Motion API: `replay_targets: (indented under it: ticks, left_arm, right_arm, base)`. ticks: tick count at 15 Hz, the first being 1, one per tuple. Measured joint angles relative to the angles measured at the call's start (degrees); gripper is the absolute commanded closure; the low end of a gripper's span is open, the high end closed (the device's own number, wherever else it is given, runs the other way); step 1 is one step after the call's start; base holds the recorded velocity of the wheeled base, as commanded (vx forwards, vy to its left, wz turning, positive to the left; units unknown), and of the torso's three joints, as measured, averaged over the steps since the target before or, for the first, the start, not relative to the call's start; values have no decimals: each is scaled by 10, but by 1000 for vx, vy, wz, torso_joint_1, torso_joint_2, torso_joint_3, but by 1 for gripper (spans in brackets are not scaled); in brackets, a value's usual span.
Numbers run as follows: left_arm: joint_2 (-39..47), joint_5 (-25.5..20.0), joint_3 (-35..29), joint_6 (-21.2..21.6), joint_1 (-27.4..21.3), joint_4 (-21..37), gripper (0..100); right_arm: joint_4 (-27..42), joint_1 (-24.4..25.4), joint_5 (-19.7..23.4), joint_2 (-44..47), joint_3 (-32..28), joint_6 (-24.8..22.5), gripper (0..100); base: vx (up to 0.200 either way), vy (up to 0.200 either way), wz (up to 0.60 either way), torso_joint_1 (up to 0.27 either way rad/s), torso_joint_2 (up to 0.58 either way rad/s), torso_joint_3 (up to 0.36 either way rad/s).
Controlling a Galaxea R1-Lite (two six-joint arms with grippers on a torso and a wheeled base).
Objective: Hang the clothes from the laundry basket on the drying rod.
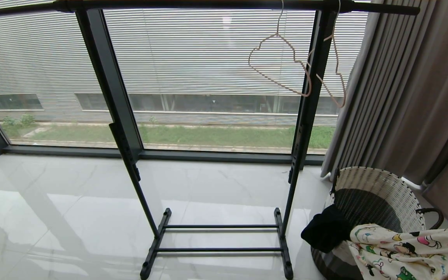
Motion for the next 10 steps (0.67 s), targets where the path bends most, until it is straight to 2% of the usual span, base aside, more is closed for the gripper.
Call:
replay_targets:
  ticks: [2,6,8,10]
  left_arm:
    - [49,-5,-44,-33,-17,-28,0]
    - [274,-7,-122,-73,-81,-139,0]
    - [397,-4,-150,-82,-146,-183,0]
    - [514,24,-189,-87,-228,-204,0]
  right_arm:
    - [1,1,14,2,-10,0,100]
    - [0,12,21,7,-15,-2,100]
    - [0,13,26,7,-16,-2,100]
    - [0,13,26,4,-17,-2,100]
  base:
    - [0,0,0,0,0,0]
    - [0,0,0,0,0,0]
    - [0,0,0,0,0,0]
    - [0,0,0,0,0,0]
